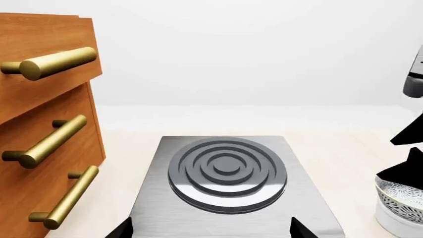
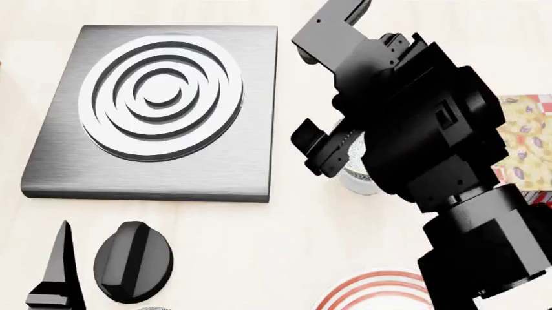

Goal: Pick the akita bowl on the ramekin and place it on the plate.

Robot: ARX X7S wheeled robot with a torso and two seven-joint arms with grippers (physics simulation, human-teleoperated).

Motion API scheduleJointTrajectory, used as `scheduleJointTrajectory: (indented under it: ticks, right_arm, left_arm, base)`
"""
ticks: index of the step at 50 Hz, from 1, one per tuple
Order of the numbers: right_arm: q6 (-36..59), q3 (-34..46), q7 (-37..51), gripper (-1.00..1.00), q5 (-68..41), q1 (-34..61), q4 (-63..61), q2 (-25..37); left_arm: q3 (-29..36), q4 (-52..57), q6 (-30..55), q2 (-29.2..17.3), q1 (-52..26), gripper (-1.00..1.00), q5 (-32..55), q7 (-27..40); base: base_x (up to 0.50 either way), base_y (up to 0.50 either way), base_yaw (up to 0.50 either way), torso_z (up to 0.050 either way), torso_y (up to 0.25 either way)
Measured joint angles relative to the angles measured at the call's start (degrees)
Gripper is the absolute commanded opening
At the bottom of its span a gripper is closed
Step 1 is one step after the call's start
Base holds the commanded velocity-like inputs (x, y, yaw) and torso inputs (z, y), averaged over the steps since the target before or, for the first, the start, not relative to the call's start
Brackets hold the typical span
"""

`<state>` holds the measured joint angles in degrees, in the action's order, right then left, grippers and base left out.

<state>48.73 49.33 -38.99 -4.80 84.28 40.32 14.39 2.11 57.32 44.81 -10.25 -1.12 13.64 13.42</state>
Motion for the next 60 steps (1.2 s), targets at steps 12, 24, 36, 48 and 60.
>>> scheduleJointTrajectory:
  ticks: [12,24,36,48,60]
  right_arm:
    - [-1.7,0.9,-0.9,1.00,-0.3,-0.7,6.7,-2.1]
    - [0.8,1.0,-0.8,1.00,-1.0,-2.3,6.8,-1.9]
    - [1.4,0.4,0.2,1.00,-1.5,-3.3,7.4,-2.0]
    - [1.0,-0.4,1.7,-1.00,-1.7,-4.2,8.2,-2.2]
    - [0.8,-0.7,2.3,-1.00,-2.8,-4.9,7.2,-2.0]
  left_arm:
    - [0.1,-0.2,-0.5,-0.6,0.0,1.00,0.5,0.7]
    - [0.3,-0.5,-0.9,-1.2,0.0,1.00,0.9,1.4]
    - [0.6,-0.8,-1.2,-1.8,0.0,1.00,1.3,2.0]
    - [0.8,-0.9,-1.3,-2.2,0.0,1.00,1.9,2.6]
    - [1.0,-1.1,-1.4,-2.7,-0.1,1.00,2.3,3.2]
  base:
    - [0.00,0.00,0.00,0.000,0.000]
    - [0.00,0.00,0.00,0.000,0.000]
    - [0.00,0.00,0.00,0.000,0.000]
    - [0.00,0.00,0.00,0.000,0.000]
    - [0.00,0.00,0.00,0.000,0.000]
